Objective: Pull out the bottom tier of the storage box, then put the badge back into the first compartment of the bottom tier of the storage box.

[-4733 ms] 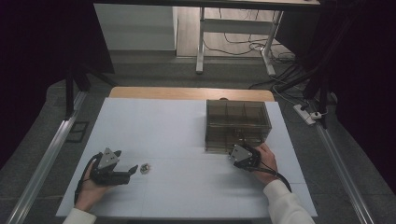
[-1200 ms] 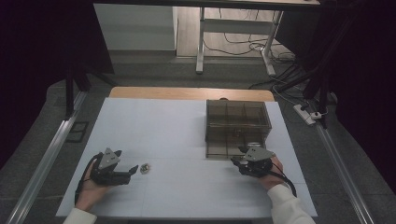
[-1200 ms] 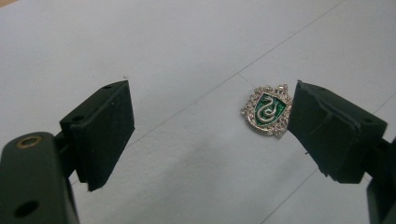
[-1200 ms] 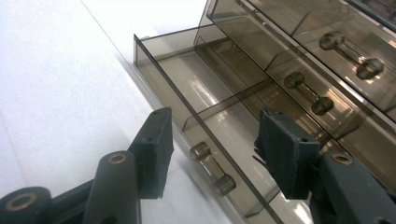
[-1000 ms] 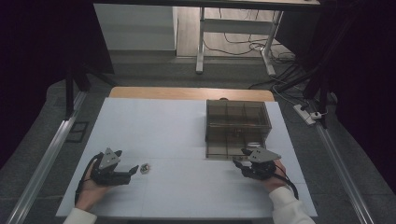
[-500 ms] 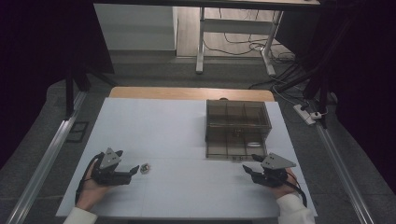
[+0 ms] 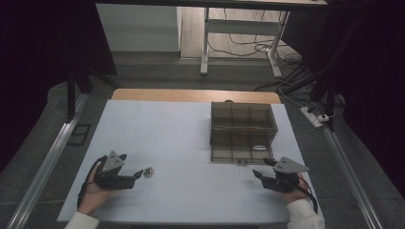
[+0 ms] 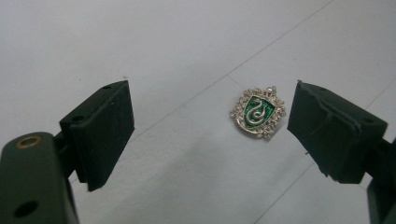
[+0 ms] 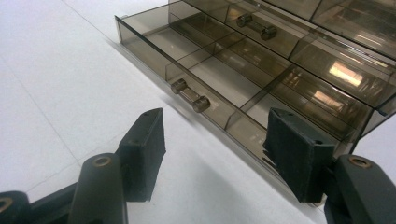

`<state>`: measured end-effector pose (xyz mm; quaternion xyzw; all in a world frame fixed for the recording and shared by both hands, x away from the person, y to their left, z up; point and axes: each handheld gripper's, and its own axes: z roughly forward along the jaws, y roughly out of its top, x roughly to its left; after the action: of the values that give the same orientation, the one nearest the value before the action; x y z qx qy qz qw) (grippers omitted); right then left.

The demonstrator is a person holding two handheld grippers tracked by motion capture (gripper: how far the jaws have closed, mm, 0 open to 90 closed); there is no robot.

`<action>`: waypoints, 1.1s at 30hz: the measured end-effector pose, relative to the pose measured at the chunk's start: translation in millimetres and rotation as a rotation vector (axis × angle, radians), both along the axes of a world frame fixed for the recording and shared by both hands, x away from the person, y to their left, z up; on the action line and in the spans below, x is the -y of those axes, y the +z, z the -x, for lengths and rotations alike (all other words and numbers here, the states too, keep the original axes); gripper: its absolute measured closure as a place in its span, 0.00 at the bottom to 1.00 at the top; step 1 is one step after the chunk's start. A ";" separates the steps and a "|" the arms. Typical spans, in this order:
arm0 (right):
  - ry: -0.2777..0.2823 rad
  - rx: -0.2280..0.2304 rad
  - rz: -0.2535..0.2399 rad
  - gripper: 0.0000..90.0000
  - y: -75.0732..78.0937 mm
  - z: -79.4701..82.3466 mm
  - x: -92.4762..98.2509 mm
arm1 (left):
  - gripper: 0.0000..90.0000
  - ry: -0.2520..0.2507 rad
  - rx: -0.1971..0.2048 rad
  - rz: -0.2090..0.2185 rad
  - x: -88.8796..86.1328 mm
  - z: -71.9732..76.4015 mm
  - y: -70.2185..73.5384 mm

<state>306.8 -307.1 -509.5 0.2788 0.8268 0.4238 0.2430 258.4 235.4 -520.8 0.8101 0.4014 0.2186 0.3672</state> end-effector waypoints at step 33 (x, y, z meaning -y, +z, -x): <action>-0.005 -0.003 -0.001 0.42 -0.1 -1.4 1.2 | 0.14 -0.058 -0.030 -0.065 15.2 -11.9 11.6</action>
<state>308.2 -308.3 -509.6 0.2816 0.8263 0.4230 0.2427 270.3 220.2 -509.2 0.8360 0.3761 0.2084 0.3409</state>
